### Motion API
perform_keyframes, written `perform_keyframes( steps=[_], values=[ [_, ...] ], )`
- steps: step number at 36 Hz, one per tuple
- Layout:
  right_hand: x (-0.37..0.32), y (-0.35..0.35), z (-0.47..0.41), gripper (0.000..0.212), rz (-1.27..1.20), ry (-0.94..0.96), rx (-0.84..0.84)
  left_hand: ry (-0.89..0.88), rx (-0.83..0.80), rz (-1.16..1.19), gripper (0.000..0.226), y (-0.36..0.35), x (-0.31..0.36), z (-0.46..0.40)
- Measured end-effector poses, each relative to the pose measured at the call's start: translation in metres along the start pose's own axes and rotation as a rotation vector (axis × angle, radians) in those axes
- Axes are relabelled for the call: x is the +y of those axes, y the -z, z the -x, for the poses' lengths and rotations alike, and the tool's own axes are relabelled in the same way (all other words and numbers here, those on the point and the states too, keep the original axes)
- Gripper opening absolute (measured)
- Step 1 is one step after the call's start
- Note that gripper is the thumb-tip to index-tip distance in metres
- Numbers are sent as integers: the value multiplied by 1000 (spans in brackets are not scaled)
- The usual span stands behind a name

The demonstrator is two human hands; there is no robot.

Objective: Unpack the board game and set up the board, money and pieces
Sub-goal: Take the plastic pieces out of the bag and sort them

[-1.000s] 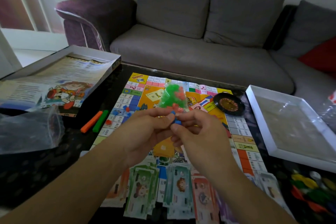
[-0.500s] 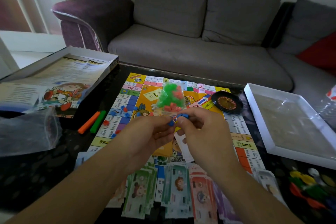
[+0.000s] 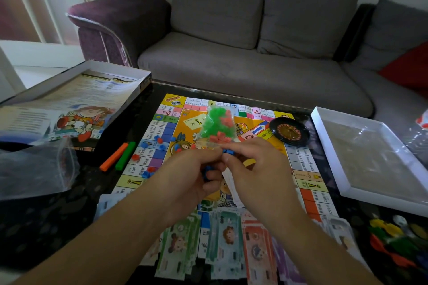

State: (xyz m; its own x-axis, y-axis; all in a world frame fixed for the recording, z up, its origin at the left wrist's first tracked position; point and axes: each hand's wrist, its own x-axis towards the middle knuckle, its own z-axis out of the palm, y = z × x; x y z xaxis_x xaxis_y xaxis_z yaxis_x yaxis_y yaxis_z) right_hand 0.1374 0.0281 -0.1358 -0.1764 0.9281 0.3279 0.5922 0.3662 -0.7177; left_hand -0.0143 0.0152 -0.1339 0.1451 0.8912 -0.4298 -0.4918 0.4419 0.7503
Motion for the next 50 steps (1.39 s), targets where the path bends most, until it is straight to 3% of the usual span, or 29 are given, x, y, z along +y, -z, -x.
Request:
perform_keyframes(
  steps=[5, 10, 16, 30, 38, 43, 50],
  values=[
    [1, 3, -3, 27, -45, 4, -52, -38, -8, -19, 14, 3, 3, 0],
    [-2, 18, -10, 29, -248, -80, -57, -93, -107, -268, 24, 7, 11, 5],
    [1, 28, -15, 22, -388, -76, -110, -216, -207, -529, 20, 10, 14, 8],
    [6, 32, -14, 23, -246, 26, -120, -317, -181, -623, 19, 17, 17, 9],
    [5, 38, -16, 24, -223, 87, -144, -314, -229, -517, 23, 16, 18, 10],
    [1, 41, -15, 23, -185, 144, -232, -334, -194, -538, 21, 17, 17, 8],
    [2, 36, -14, 26, -51, 236, -253, -379, -159, -773, 18, 18, 19, 11]
  ],
)
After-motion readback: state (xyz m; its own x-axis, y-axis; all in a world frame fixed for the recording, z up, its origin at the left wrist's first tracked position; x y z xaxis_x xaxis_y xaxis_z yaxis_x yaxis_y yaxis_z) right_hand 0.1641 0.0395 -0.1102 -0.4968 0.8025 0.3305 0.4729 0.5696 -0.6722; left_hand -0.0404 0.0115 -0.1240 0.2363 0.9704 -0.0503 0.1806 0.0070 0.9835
